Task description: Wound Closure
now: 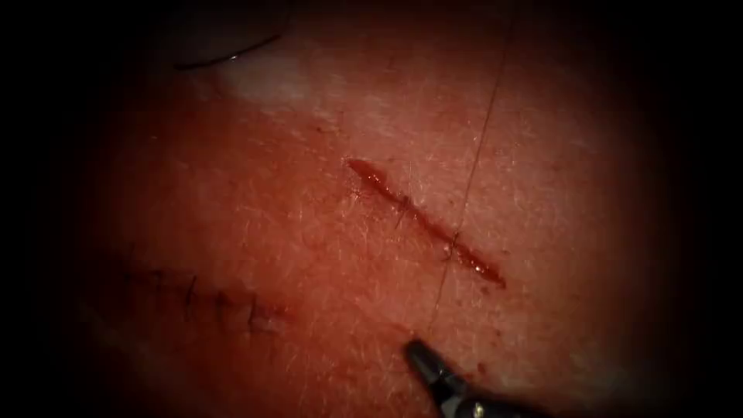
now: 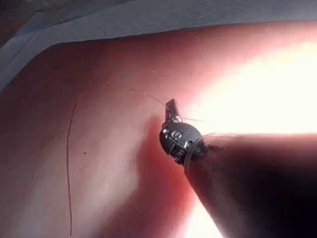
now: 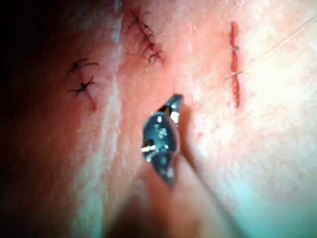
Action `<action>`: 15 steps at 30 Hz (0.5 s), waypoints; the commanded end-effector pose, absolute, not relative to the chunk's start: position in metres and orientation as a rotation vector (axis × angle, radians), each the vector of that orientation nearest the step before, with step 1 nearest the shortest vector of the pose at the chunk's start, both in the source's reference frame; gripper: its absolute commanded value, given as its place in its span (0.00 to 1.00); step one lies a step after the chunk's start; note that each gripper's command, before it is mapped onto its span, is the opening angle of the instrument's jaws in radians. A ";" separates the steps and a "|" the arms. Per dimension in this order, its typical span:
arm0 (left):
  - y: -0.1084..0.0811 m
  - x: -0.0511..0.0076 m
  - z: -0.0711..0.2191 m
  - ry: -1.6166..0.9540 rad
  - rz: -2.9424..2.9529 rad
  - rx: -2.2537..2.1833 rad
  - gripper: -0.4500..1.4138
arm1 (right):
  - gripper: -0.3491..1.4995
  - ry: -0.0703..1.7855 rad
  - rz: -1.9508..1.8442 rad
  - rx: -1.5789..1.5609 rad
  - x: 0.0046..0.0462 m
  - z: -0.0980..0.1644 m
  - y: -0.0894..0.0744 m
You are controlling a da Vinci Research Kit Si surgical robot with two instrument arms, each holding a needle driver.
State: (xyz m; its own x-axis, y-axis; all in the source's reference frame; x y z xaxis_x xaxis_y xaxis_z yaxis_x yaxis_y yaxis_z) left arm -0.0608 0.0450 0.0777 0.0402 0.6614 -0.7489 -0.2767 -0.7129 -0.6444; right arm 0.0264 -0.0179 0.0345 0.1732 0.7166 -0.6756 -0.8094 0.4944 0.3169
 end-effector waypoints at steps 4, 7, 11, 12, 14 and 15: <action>0.046 -0.0619 0.078 -0.378 1.758 -1.642 0.00 | 0.00 0.876 1.076 -0.108 0.0274 0.035 -0.020; 0.046 -0.0623 0.078 -0.370 1.767 -1.637 0.00 | 0.00 0.869 1.067 -0.096 0.0279 0.035 -0.021; 0.046 -0.0627 0.079 -0.368 1.775 -1.628 0.00 | 0.00 0.864 1.053 -0.081 0.0284 0.035 -0.022; 0.046 -0.0628 0.079 -0.368 1.775 -1.627 0.00 | 0.00 0.864 1.050 -0.077 0.0285 0.035 -0.022; 0.046 -0.0629 0.079 -0.366 1.774 -1.626 0.00 | 0.00 0.865 1.048 -0.076 0.0285 0.035 -0.022; 0.046 -0.0629 0.079 -0.366 1.773 -1.626 0.00 | 0.00 0.862 1.048 -0.075 0.0285 0.035 -0.022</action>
State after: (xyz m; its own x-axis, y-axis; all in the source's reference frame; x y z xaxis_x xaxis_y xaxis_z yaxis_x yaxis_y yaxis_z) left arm -0.0623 0.0458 0.0782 0.0242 0.6506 -0.7591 -0.2977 -0.7202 -0.6267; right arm 0.0281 -0.0212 0.0346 0.2110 0.7241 -0.6567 -0.7824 0.5278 0.3306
